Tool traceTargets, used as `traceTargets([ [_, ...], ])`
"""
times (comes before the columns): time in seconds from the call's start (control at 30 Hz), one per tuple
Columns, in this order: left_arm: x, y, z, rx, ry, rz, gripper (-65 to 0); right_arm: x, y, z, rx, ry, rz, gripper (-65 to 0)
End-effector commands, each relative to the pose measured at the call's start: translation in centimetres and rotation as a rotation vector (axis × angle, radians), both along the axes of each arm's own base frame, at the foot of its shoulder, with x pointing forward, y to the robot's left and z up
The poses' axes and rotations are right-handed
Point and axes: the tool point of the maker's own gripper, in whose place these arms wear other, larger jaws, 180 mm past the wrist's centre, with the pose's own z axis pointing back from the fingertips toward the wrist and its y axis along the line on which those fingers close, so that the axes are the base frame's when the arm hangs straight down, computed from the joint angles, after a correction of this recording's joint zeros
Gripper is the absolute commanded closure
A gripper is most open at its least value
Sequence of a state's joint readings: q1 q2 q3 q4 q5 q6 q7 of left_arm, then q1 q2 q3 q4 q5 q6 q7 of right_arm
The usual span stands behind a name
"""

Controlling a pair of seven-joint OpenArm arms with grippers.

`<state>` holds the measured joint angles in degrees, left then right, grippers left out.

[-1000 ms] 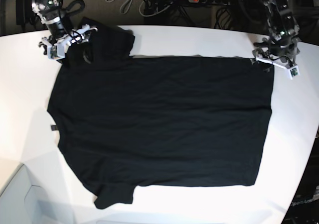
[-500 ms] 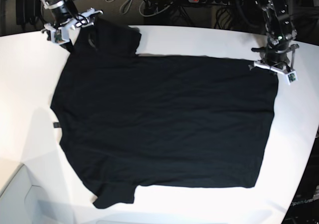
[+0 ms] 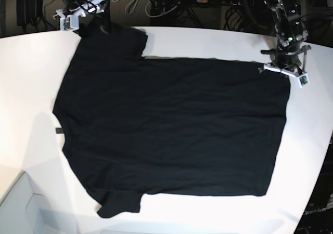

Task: Layout the t-shirt on the table in an organized manner, then fold the t-shirt properly
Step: 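Grasp the shirt shoulder corners with both grippers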

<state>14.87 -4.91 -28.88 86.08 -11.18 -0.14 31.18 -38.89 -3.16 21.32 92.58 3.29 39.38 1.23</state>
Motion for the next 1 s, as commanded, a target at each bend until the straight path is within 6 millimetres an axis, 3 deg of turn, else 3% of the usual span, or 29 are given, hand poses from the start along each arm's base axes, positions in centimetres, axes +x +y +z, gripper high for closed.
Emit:
traceTargets([
  [0.0,-1.3,-0.8,-1.4,-0.045,0.08,-0.004,0.0,-0.7,0.0,-0.2,-0.006,0.023,0.013,-46.4],
  [0.13,-1.4,-0.7,-1.4,-0.042,0.081,-0.004,0.0,-0.8,0.1,-0.3,-0.005,0.03,0.013,-46.3],
  [0.43,-1.7,-0.7,-1.4,-0.04,0.084,-0.005,0.0,-1.3,0.3,-3.0,0.034,0.085,-0.011,-46.3],
  [0.53,-1.7,-0.7,-1.4,-0.04,0.084,-0.005,0.0,-0.3,-0.3,-2.2,0.016,0.052,-0.012,-46.2],
  [0.67,-1.7,-0.7,-1.4,-0.04,0.084,-0.005,0.0,0.5,-2.7,-1.0,-0.036,0.013,-0.057,-46.2],
  [0.97,-1.7,-0.7,-1.4,-0.041,0.085,-0.006,0.0,0.2,-1.8,-1.6,-0.016,0.031,-0.042,-46.0],
])
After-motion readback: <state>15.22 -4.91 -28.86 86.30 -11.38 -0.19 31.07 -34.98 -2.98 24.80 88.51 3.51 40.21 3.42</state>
